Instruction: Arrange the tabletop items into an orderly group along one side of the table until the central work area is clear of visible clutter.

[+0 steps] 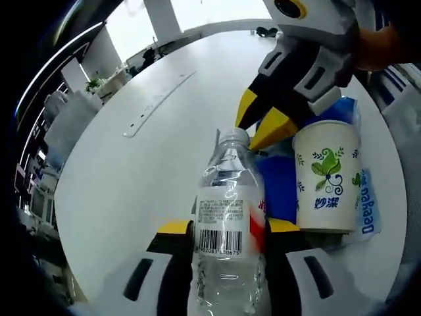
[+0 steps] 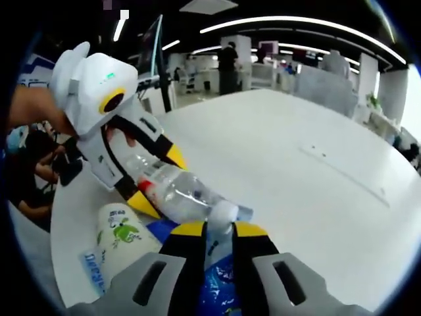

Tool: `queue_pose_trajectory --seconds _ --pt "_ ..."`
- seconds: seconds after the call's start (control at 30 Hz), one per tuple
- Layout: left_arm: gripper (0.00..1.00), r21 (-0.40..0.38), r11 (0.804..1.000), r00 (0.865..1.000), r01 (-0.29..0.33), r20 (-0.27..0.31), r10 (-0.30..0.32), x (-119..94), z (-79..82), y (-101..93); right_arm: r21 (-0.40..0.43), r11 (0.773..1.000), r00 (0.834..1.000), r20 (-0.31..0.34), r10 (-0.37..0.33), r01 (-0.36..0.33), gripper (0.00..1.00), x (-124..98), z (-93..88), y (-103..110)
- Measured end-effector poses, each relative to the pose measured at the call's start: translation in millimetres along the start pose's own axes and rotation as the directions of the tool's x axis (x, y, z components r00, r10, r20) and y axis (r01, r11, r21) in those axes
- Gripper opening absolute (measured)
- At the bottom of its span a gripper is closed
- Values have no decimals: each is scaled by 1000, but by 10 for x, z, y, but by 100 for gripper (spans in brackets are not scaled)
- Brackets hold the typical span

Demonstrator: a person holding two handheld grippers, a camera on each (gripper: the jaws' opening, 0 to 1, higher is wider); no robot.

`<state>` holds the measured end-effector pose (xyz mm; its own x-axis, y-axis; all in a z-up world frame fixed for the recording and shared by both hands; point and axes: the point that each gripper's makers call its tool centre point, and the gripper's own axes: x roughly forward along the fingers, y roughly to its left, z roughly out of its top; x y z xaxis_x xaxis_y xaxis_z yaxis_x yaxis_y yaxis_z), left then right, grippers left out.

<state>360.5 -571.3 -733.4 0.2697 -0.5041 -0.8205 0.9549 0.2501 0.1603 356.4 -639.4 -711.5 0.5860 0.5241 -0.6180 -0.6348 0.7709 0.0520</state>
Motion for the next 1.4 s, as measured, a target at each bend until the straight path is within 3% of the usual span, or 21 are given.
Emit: queue_pose_trajectory --seconds 0.23,0.43,0.8,0.97,1.2,1.4 --pt "39 -4 1000 1000 -12 9 12 -10 -1 3 32 999 1000 2 14 -14 12 6 -9 -8" --pt "38 -31 999 996 -37 78 39 -46 14 19 39 999 1000 3 24 -24 12 4 -3 3" --pt "38 -66 996 984 -54 166 64 -81 32 29 193 978 994 82 65 -80 14 -30 138 -20" --pt "40 -66 997 985 -44 165 54 -73 40 23 167 983 995 67 69 -79 14 -4 137 -21" --pt "42 -61 998 988 -27 153 36 -65 39 4 84 994 998 -2 65 -65 13 40 46 5" --pt "43 -55 998 993 -16 116 22 -45 35 1 74 996 998 -6 59 -58 12 29 36 -1"
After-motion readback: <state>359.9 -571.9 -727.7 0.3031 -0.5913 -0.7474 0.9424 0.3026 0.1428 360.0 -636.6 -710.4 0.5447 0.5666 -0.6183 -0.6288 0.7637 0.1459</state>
